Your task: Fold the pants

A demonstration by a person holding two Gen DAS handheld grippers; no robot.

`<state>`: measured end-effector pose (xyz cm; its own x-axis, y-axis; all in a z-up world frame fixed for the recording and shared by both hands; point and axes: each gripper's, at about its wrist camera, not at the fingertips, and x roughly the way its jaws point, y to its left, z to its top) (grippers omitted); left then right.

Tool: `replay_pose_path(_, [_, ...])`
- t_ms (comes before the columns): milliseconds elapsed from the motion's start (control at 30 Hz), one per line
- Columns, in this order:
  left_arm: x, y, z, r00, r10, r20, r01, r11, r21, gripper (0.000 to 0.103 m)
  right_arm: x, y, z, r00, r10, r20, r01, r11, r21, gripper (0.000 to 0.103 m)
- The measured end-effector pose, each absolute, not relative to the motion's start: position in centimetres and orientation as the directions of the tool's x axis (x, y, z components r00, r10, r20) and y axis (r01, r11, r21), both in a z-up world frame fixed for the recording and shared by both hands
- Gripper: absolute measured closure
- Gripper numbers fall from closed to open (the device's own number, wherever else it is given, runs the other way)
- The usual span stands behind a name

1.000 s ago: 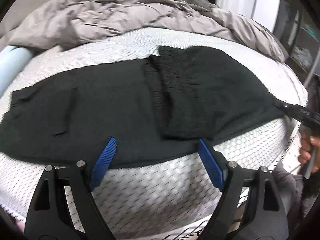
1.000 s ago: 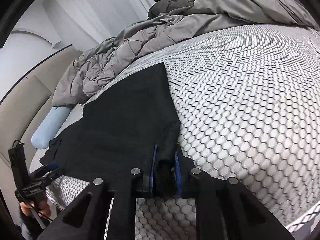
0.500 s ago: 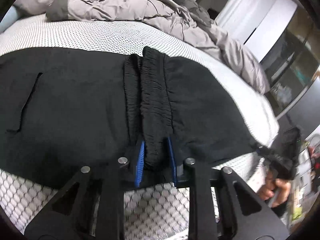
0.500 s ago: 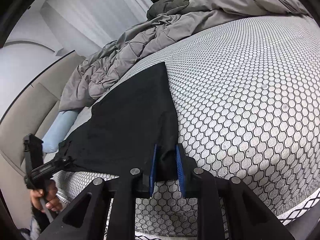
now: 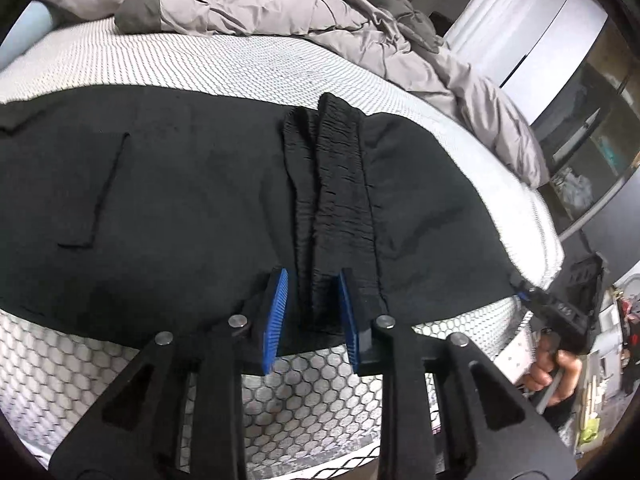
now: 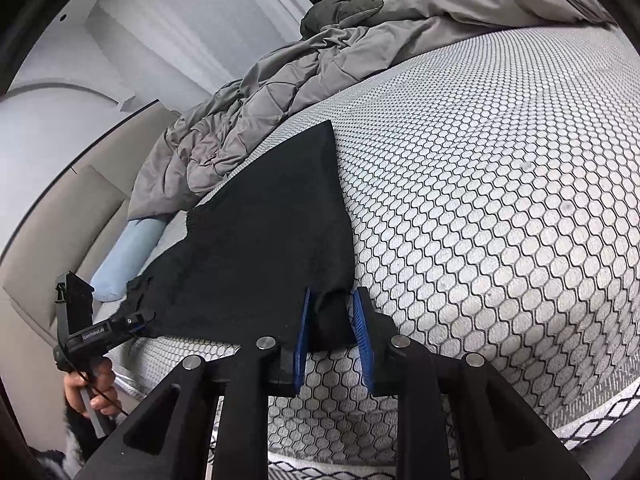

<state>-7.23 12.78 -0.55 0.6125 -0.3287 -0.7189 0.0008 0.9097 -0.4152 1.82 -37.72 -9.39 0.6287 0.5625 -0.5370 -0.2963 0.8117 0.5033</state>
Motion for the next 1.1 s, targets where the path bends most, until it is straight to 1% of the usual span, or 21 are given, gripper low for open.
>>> replay_pose_path(100, [-6.3, 12.8, 0.4, 0.621, -0.31, -0.72, 0.0, 0.918, -0.396, 0.078, 1.6, -38.0, -8.5, 0.629, 0.586, -0.511, -0.296, 0.788, 0.54, 0.081])
replay_pose_path(133, [-5.6, 12.7, 0.8, 0.622, -0.32, -0.715, 0.007, 0.915, -0.404, 0.07, 1.4, -37.9, -8.1, 0.64, 0.579, -0.505, -0.299, 0.793, 0.531, 0.081])
replay_pose_path(167, [-5.0, 12.4, 1.3, 0.624, -0.319, -0.713, 0.007, 0.915, -0.403, 0.056, 1.3, -37.7, -7.6, 0.655, 0.563, -0.504, -0.3, 0.806, 0.51, 0.081])
replay_pose_path(200, [-4.3, 12.2, 1.8, 0.628, -0.317, -0.71, 0.009, 0.916, -0.401, 0.049, 1.2, -37.6, -7.2, 0.668, 0.547, -0.505, -0.298, 0.818, 0.491, 0.079])
replay_pose_path(233, [-2.9, 11.8, 2.4, 0.636, -0.313, -0.705, 0.013, 0.918, -0.396, 0.037, 1.3, -37.5, -7.0, 0.675, 0.535, -0.507, -0.293, 0.826, 0.482, 0.074])
replay_pose_path(267, [-1.7, 11.4, 2.8, 0.64, -0.31, -0.703, 0.014, 0.92, -0.393, 0.032, 1.5, -37.4, -6.9, 0.678, 0.53, -0.51, -0.287, 0.829, 0.479, 0.071])
replay_pose_path(300, [-0.3, 11.0, 3.0, 0.64, -0.308, -0.704, 0.01, 0.919, -0.393, 0.032, 1.8, -37.3, -6.9, 0.672, 0.53, -0.518, -0.282, 0.829, 0.482, 0.066])
replay_pose_path(333, [1.7, 10.5, 3.0, 0.627, -0.321, -0.71, 0.006, 0.913, -0.407, 0.032, 2.0, -37.2, -7.0, 0.666, 0.531, -0.524, -0.278, 0.829, 0.485, 0.064])
replay_pose_path(400, [4.9, 9.9, 2.6, 0.602, -0.345, -0.72, -0.015, 0.897, -0.442, 0.032, 2.3, -36.9, -7.4, 0.653, 0.531, -0.54, -0.273, 0.83, 0.486, 0.063])
replay_pose_path(467, [8.5, 9.1, 1.9, 0.574, -0.38, -0.725, -0.027, 0.877, -0.48, 0.043, 2.4, -36.7, -8.0, 0.643, 0.528, -0.555, -0.274, 0.835, 0.477, 0.063])
replay_pose_path(500, [10.1, 8.8, 1.5, 0.554, -0.378, -0.742, -0.036, 0.88, -0.474, 0.044, 2.4, -36.6, -8.3, 0.641, 0.528, -0.558, -0.279, 0.837, 0.471, 0.063])
replay_pose_path(567, [12.6, 8.5, 0.5, 0.522, -0.337, -0.783, -0.071, 0.898, -0.434, 0.063, 2.2, -36.5, -8.5, 0.639, 0.533, -0.555, -0.295, 0.836, 0.462, 0.062])
replay_pose_path(600, [13.1, 8.6, 0.2, 0.52, -0.338, -0.784, -0.069, 0.899, -0.433, 0.065, 2.2, -36.6, -8.7, 0.636, 0.535, -0.556, -0.302, 0.836, 0.459, 0.062])
replay_pose_path(633, [13.4, 8.9, 0.3, 0.528, -0.35, -0.773, -0.06, 0.893, -0.445, 0.07, 2.2, -36.6, -8.8, 0.632, 0.539, -0.557, -0.308, 0.834, 0.458, 0.062])
replay_pose_path(667, [13.3, 9.3, 0.6, 0.545, -0.362, -0.756, -0.058, 0.883, -0.465, 0.088, 2.1, -36.7, -8.9, 0.627, 0.543, -0.559, -0.316, 0.833, 0.455, 0.062])
replay_pose_path(767, [12.6, 10.9, 1.4, 0.594, -0.366, -0.717, -0.055, 0.87, -0.489, 0.088, 1.8, -36.9, -9.3, 0.62, 0.547, -0.563, -0.338, 0.833, 0.438, 0.062])
replay_pose_path(800, [12.7, 11.2, 1.0, 0.588, -0.326, -0.74, -0.083, 0.886, -0.456, 0.088, 1.8, -36.9, -9.4, 0.619, 0.547, -0.563, -0.344, 0.834, 0.432, 0.062])
replay_pose_path(833, [13.0, 11.4, 0.2, 0.556, -0.249, -0.793, -0.13, 0.916, -0.379, 0.088, 1.7, -36.9, -9.5, 0.62, 0.549, -0.56, -0.347, 0.833, 0.432, 0.062])
replay_pose_path(867, [13.2, 11.5, -0.5, 0.531, -0.225, -0.817, -0.149, 0.924, -0.351, 0.089, 1.8, -37.0, -9.5, 0.621, 0.55, -0.558, -0.346, 0.832, 0.435, 0.062])
replay_pose_path(933, [12.7, 11.8, -0.7, 0.528, -0.248, -0.812, -0.142, 0.917, -0.373, 0.089, 1.8, -37.1, -9.5, 0.622, 0.552, -0.555, -0.333, 0.828, 0.451, 0.062])
replay_pose_path(1100, [8.8, 10.8, 2.3, 0.576, -0.257, -0.776, -0.057, 0.934, -0.352, 0.088, 1.7, -37.1, -9.0, 0.624, 0.541, -0.564, -0.315, 0.835, 0.452, 0.062])
